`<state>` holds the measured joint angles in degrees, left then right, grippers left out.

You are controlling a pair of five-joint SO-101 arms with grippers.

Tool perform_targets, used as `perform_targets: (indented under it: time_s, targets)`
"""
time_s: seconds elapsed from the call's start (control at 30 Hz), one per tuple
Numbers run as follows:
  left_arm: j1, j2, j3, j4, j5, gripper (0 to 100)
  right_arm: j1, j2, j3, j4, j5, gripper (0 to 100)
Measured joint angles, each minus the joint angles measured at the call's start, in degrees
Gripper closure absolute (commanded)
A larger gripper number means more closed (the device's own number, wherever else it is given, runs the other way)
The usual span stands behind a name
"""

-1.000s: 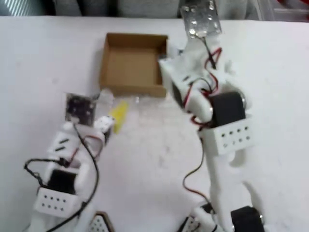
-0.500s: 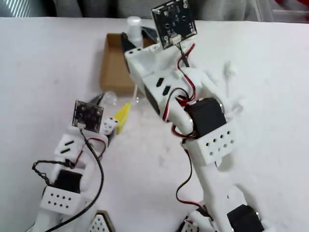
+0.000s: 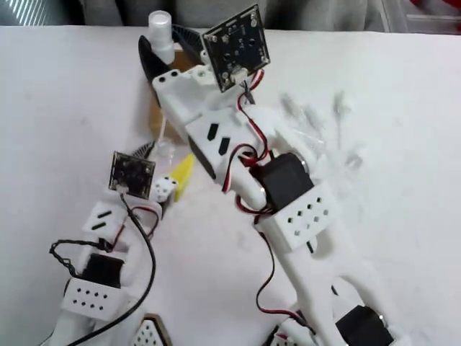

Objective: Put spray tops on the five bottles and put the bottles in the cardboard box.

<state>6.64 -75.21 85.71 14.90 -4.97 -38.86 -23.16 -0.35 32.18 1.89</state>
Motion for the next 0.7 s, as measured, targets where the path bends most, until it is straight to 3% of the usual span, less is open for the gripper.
perform_targets:
  time_s: [0.7]
  targets:
    - [-0.7, 0.0, 0.0, -0.2, 0.0, 75, -0.1, 0.0, 2.9, -3.9, 0.0, 98.1]
